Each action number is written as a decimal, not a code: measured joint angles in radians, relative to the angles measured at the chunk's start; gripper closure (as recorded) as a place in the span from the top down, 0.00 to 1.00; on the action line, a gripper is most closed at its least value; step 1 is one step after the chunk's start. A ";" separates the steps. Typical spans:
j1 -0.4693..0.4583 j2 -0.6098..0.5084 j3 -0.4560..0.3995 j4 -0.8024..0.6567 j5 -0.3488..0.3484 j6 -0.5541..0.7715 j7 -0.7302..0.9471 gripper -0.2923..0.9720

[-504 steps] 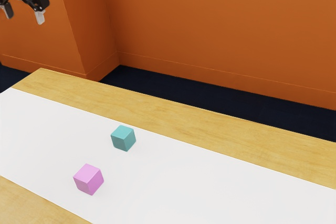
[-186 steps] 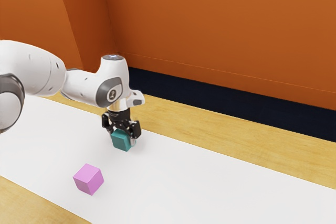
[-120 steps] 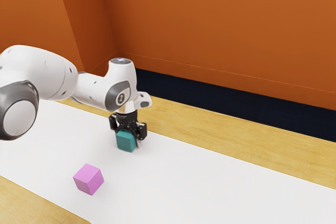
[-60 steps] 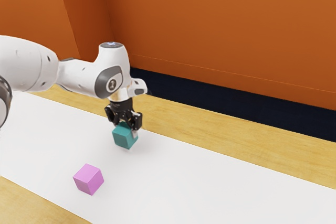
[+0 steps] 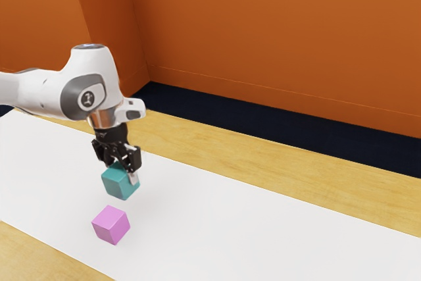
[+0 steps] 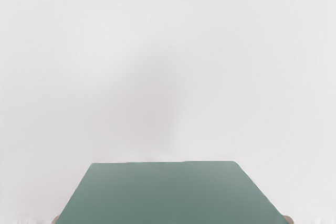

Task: Pick up the blue block with one arm, and put the blue block on the pink block with one arm

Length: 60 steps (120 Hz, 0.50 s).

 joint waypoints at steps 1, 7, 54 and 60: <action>0.002 -0.003 0.001 -0.003 0.000 -0.001 0.001 0.53; 0.010 -0.021 0.012 -0.025 0.002 -0.009 0.006 0.53; 0.012 -0.030 0.019 -0.079 0.012 -0.032 0.035 0.54; 0.013 -0.032 0.020 -0.086 0.012 -0.033 0.038 0.54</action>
